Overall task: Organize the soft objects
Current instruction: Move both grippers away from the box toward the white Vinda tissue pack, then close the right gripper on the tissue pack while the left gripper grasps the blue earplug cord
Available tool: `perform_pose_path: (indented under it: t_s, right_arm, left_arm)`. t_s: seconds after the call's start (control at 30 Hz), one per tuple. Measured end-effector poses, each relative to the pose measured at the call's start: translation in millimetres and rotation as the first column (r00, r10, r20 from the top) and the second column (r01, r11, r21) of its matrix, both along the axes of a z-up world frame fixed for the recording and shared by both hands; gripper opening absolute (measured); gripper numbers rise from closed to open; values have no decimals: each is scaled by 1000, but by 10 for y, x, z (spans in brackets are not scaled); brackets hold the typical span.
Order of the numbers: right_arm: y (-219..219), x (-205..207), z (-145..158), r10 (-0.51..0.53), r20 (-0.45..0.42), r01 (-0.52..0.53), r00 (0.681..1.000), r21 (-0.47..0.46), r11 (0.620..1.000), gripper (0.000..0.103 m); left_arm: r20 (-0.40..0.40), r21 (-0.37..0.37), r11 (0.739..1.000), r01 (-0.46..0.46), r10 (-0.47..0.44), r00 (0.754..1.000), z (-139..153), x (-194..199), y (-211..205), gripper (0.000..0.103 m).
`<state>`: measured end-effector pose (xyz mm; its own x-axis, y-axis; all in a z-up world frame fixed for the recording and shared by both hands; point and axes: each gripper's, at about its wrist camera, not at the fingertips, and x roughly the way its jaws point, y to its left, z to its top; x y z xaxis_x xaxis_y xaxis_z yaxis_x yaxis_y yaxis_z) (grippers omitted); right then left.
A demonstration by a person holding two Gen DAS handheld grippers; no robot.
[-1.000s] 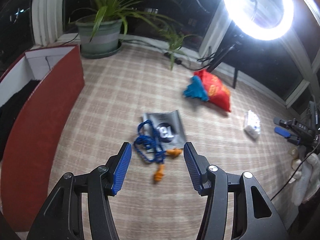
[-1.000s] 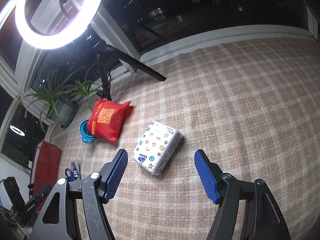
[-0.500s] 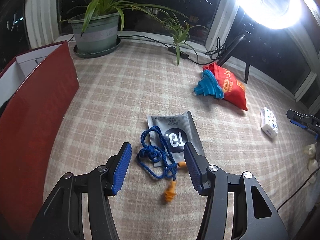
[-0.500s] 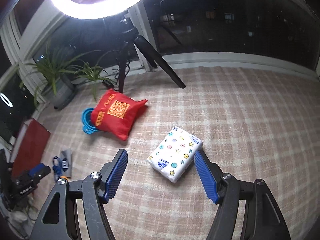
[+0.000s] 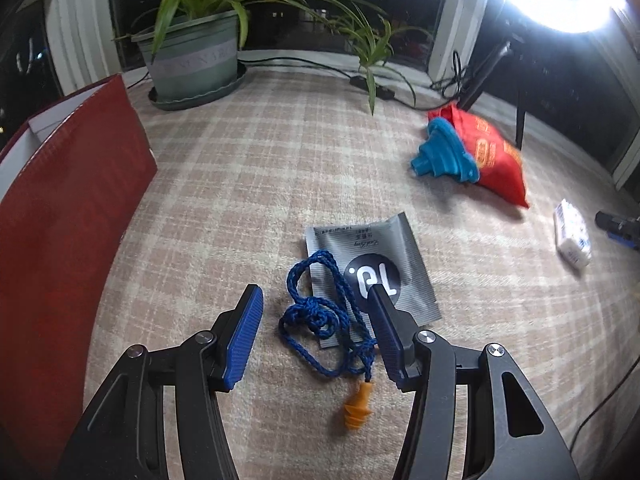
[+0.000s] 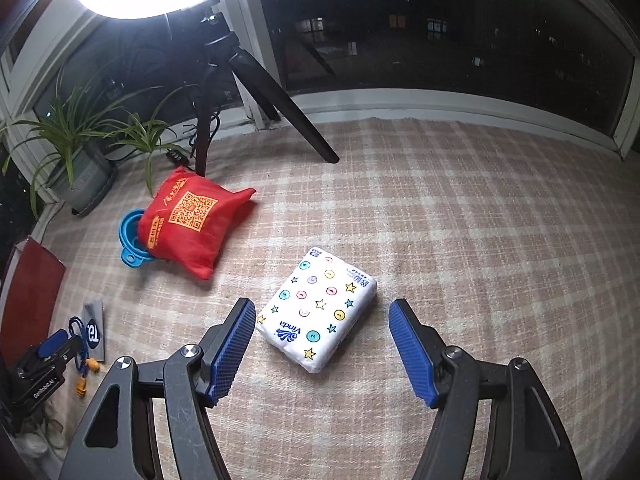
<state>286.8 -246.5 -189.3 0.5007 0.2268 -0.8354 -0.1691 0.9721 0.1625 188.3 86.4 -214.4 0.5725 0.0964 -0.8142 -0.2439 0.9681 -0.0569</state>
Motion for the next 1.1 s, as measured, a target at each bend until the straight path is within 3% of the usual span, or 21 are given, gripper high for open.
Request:
perform_pose_path:
  t_s: [0.13, 0.3, 0.47, 0.6, 0.77, 0.93, 1.1]
  right_arm:
    - [12, 7, -28, 0, -7, 0, 1000, -2, 1000, 65]
    - [-6, 23, -47, 0, -8, 0, 1000, -8, 1000, 65]
    - [-40, 4, -80, -6, -7, 6, 1000, 9, 1000, 65]
    - [-23, -31, -116, -7, 4, 7, 1000, 7, 1000, 65]
    - [71, -27, -182, -15, 31, 16, 999, -42, 999, 66]
    - [146, 72, -270, -34, 29, 36, 999, -87, 996, 69]
    - [201, 219, -352, -57, -13, 57, 998, -54, 997, 71]
  left_arm:
    - [-37, 60, 998, 2, 1, 999, -80, 43, -25, 54]
    - [-41, 75, 994, -79, 83, 996, -116, -48, 216, 54]
    - [-16, 13, 990, -141, 142, 990, -86, -219, 452, 53]
    - [35, -36, 992, -118, 119, 992, -6, -401, 409, 69]
    - [43, -14, 997, -78, 79, 996, -40, -397, 230, 69]
    - [26, 35, 995, -98, 97, 995, -118, -301, 184, 69]
    - [15, 67, 992, -105, 104, 994, -141, -256, 220, 69]
